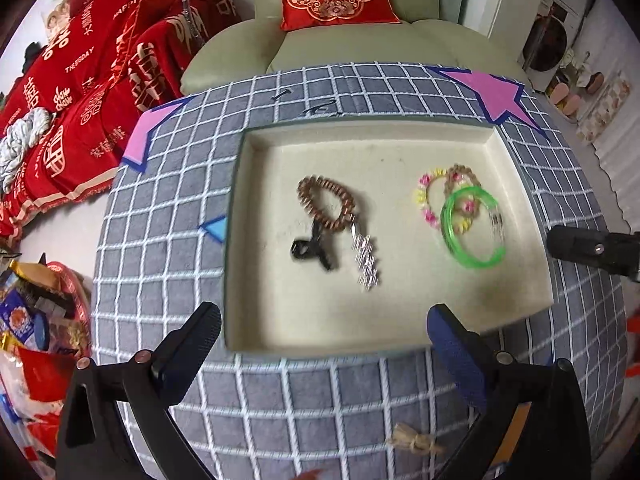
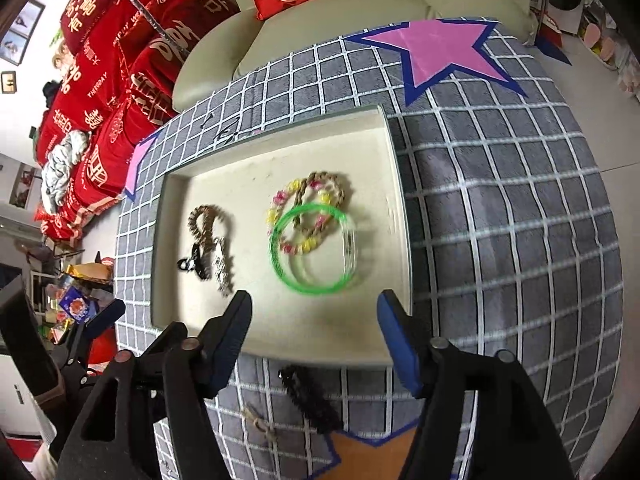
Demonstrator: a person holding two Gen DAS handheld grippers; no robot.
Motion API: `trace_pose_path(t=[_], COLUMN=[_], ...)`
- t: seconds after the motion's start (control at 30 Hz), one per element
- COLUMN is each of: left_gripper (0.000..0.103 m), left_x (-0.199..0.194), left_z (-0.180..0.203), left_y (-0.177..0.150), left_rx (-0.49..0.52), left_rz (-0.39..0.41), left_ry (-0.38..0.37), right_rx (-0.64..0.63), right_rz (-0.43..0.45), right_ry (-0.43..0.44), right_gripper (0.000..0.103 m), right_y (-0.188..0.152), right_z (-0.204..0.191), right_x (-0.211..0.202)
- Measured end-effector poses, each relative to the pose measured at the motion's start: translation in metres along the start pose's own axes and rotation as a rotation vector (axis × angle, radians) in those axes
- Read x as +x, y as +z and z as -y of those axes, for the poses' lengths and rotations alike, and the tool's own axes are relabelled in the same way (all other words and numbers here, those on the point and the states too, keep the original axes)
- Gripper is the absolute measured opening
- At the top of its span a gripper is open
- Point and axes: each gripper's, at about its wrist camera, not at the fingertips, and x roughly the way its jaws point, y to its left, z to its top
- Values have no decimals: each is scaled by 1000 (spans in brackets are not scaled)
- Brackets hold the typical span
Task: Organize jewelry
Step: 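Withdraw both grippers toward the yellow hair tie and silver charm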
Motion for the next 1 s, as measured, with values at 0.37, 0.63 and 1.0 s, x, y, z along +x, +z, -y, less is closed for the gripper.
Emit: trace_pose_path(t=[0.37, 0.63, 1.0], left_gripper=[103, 103, 103], left_x=[-36, -39, -21], left_z=[-40, -57, -54], left_y=[-103, -189, -244], left_rx=[-38, -29, 22], left_rz=[-74, -196, -282], left_ry=[-38, -46, -59], right_rx=[-96, -227, -316], right_rz=[-94, -218, -300], right_ry=[-13, -38, -105], right_gripper=[73, 73, 72], right_y=[-86, -175, -238], right_z=[-26, -53, -69], right_x=[-8, 8, 34])
